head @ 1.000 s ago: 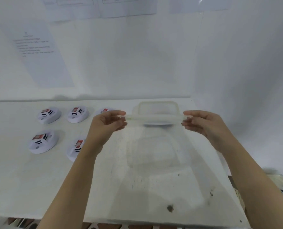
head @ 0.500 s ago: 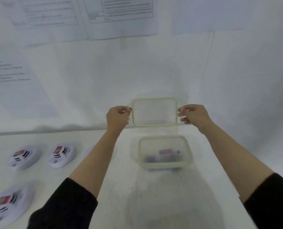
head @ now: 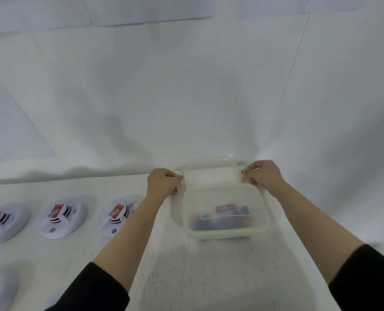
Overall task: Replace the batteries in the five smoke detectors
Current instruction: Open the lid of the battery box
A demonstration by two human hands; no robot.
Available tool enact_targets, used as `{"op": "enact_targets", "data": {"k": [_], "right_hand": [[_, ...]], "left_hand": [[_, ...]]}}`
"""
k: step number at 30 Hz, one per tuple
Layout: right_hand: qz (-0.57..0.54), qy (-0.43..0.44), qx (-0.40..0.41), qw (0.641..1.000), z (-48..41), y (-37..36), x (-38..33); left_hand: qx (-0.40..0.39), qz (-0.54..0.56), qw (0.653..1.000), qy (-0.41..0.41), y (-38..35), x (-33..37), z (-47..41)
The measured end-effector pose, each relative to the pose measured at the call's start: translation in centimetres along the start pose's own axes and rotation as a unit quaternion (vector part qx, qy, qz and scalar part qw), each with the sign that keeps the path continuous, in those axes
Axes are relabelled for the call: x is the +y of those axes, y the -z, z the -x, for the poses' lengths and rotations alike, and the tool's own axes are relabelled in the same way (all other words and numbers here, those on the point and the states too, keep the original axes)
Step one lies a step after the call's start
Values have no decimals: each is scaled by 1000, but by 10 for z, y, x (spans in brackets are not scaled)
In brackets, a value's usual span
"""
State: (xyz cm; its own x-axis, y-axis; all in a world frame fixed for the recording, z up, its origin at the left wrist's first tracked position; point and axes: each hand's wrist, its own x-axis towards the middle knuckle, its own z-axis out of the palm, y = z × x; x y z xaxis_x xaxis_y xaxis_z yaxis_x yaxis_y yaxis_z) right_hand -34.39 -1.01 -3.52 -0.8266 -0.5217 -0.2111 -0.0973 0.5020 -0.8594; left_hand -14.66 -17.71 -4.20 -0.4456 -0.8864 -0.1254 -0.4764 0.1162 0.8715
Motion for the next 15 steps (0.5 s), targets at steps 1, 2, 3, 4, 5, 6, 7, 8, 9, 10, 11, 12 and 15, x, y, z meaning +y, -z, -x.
{"op": "enact_targets", "data": {"k": [1, 2, 3, 4, 5, 6, 7, 8, 9, 10, 11, 12, 15], "right_hand": [[14, 5, -1, 1000, 2, 0, 1], [26, 11, -4, 1000, 5, 0, 2], [38, 16, -9, 999, 8, 2, 1], [52, 21, -10, 998, 12, 3, 0], [70, 28, -6, 997, 17, 4, -2], [89, 40, 4, 995, 23, 6, -4], [105, 55, 16, 993, 29, 8, -5], [118, 70, 29, 990, 37, 10, -7], [126, 77, 36, 988, 46, 11, -9], [133, 76, 35, 988, 54, 13, -9], [134, 64, 22, 989, 62, 15, -9], [130, 44, 1, 991, 72, 17, -8], [71, -19, -65, 995, 98, 22, -1]], "left_hand": [[-5, 0, 1000, 5, 0, -3, 1], [-10, -2, 1000, 9, 0, -3, 4], [-11, -1, 1000, 11, 1, -4, 6], [-15, 0, 1000, 17, 2, -4, 10], [-15, -1, 1000, 16, 3, -3, 14], [-12, -8, 1000, 13, 5, -2, 18], [-6, -15, 1000, 10, 6, -1, 21], [2, -16, 1000, 6, 9, 3, 29], [5, -9, 1000, 6, 13, 6, 38], [-12, 5, 1000, 18, 17, 11, 48], [-44, 14, 998, 37, 21, 14, 57], [-88, 15, 994, 62, 25, 16, 67], [-178, 34, 979, 94, 33, 12, 94]]}}
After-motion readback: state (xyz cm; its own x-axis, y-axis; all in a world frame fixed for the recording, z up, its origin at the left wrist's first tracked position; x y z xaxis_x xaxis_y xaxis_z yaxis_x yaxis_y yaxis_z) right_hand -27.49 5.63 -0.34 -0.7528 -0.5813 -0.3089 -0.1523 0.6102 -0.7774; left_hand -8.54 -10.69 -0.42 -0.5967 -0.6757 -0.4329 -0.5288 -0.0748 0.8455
